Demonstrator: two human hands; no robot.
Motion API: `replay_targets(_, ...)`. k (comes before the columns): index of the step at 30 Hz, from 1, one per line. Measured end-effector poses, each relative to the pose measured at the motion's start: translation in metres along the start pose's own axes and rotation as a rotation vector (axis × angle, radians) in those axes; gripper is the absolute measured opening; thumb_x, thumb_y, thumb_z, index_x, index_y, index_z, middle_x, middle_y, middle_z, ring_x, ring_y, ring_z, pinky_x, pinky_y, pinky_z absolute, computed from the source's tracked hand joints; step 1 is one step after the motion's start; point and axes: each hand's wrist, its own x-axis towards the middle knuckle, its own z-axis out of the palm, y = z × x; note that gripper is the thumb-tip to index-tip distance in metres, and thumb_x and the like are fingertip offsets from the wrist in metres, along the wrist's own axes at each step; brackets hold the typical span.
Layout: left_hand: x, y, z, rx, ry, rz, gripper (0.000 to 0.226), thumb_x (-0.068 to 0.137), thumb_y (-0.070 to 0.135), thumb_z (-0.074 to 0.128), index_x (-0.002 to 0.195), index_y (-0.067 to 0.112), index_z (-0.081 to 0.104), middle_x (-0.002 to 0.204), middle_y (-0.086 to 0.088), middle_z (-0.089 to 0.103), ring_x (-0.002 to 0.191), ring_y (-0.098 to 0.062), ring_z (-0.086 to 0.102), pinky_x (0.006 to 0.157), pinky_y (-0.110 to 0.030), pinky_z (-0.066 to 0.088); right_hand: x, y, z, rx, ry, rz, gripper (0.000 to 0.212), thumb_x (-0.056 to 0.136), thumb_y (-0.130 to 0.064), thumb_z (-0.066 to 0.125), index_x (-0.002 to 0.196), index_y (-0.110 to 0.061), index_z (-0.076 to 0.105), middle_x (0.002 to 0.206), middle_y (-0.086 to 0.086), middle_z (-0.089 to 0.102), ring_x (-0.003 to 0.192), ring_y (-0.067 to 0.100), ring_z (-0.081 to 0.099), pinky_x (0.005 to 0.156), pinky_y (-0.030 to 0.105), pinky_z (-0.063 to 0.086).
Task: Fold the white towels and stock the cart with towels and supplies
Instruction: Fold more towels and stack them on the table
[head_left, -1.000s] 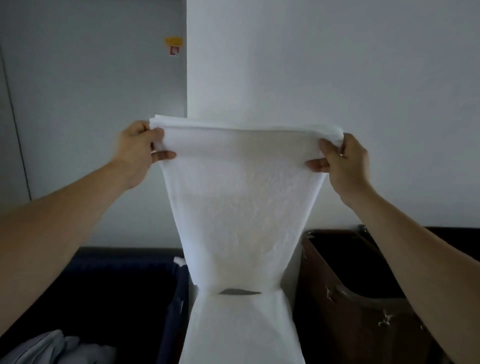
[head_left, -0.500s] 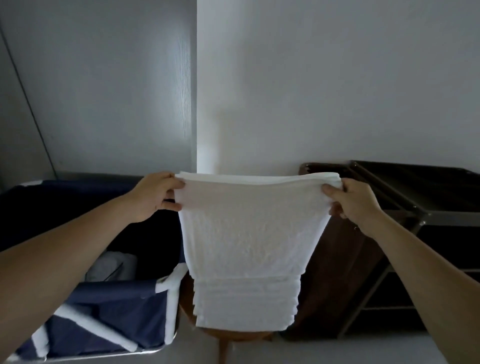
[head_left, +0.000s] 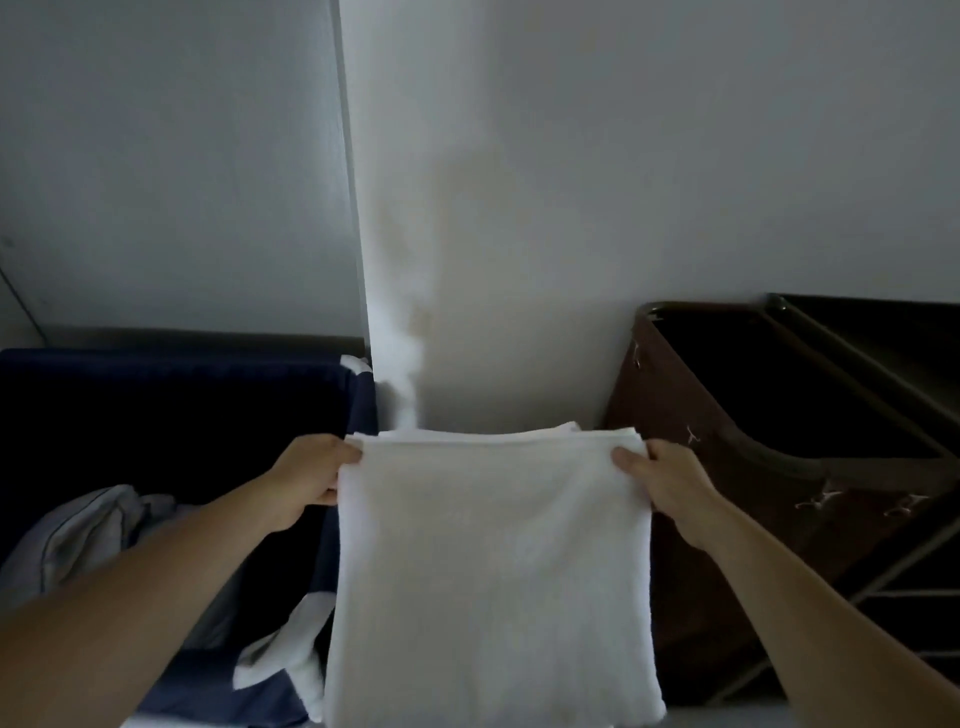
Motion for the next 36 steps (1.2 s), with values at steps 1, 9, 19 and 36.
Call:
replay_targets(1, 0.019, -0.014, 0.011, 0.015, 0.010, -0.046, 0.012, 0.095, 0.006, 0.056, 0.101, 0.001, 0.065, 0.106, -0.022, 0.070, 0.099, -0.035, 0.068, 0.080, -0.041, 0.057, 0.018, 0.016, 0.014, -0.013, -0.005, 0.050, 0.018, 0.094, -0.031, 0.065, 0.099, -0.014, 0.065, 0.100, 0.007, 0.069, 0.090, 0.024, 0.067, 0.087, 0.049, 0.056)
replay_targets(9, 0.106, -0.093, 0.061, 0.213, 0.033, -0.215, 0.024, 0.099, 0.021, 0.054, 0.104, -0.001, 0.062, 0.104, -0.021, 0.066, 0.093, -0.036, 0.064, 0.082, -0.043, 0.051, 0.087, 0.097, 0.069, -0.102, -0.066, 0.265, 0.028, 0.095, -0.030, 0.059, 0.113, -0.009, 0.060, 0.101, 0.004, 0.062, 0.088, 0.021, 0.062, 0.079, 0.040, 0.053)
replay_targets(19, 0.132, -0.059, 0.061, 0.162, 0.172, 0.051, 0.022, 0.102, 0.028, 0.046, 0.099, 0.009, 0.057, 0.090, -0.008, 0.059, 0.076, -0.020, 0.053, 0.067, -0.034, 0.043, 0.111, 0.049, 0.060, -0.039, 0.083, 0.078, 0.009, 0.096, -0.026, 0.060, 0.097, -0.017, 0.060, 0.098, 0.006, 0.064, 0.087, 0.024, 0.062, 0.077, 0.041, 0.053)
replay_targets(36, 0.229, -0.066, 0.081, 0.317, 0.248, 0.106, 0.028, 0.103, 0.028, 0.044, 0.110, 0.005, 0.058, 0.095, -0.009, 0.060, 0.086, -0.024, 0.054, 0.074, -0.034, 0.039, 0.187, 0.054, 0.100, -0.044, 0.266, 0.118, 0.027, 0.093, -0.018, 0.063, 0.119, -0.009, 0.064, 0.097, -0.001, 0.062, 0.091, 0.018, 0.060, 0.083, 0.035, 0.051)
